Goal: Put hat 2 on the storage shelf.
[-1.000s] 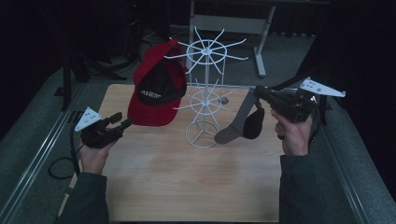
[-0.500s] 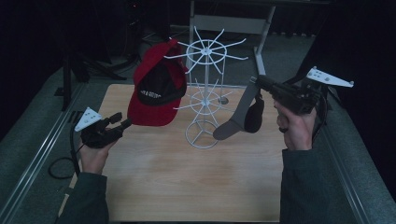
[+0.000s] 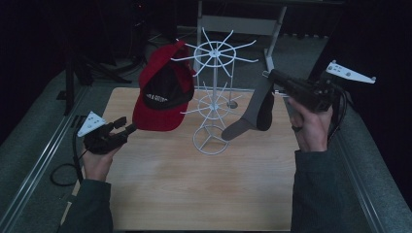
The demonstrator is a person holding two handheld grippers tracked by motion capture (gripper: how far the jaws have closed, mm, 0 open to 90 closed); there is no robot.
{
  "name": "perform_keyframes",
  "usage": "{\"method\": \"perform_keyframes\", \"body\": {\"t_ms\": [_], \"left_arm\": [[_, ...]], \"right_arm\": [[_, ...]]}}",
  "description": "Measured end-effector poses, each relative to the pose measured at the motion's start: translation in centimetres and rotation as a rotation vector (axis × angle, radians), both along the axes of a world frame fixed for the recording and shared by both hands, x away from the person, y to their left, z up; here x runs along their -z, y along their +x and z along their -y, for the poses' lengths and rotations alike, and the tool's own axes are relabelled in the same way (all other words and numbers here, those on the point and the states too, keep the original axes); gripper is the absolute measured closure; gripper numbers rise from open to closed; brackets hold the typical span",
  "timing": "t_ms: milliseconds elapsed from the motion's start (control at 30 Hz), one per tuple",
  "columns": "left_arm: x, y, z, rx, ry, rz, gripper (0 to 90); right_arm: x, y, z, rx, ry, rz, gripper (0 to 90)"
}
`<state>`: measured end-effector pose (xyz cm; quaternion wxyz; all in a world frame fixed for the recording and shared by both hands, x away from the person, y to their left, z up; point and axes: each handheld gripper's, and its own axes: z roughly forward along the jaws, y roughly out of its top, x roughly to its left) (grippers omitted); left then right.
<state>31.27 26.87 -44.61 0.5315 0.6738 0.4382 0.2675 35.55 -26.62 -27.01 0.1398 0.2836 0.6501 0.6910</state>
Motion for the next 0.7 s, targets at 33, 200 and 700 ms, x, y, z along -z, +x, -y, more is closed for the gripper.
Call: {"method": "perform_keyframes", "body": {"t_ms": [33, 200, 700], "left_arm": [[0.0, 0.0, 0.0, 0.0, -0.002, 0.002, 51.7], [0.0, 0.0, 0.0, -0.001, -0.002, 0.001, 51.8], [0.0, 0.0, 0.1, 0.004, 0.003, -0.001, 51.7]], "right_arm": [[-0.2, 0.0, 0.0, 0.001, 0.001, 0.003, 85.7], [-0.9, 0.2, 0.0, -0.001, 0.003, 0.005, 85.7], [-2.6, 0.9, -0.8, -0.029, 0.02, 0.015, 85.6]]}}
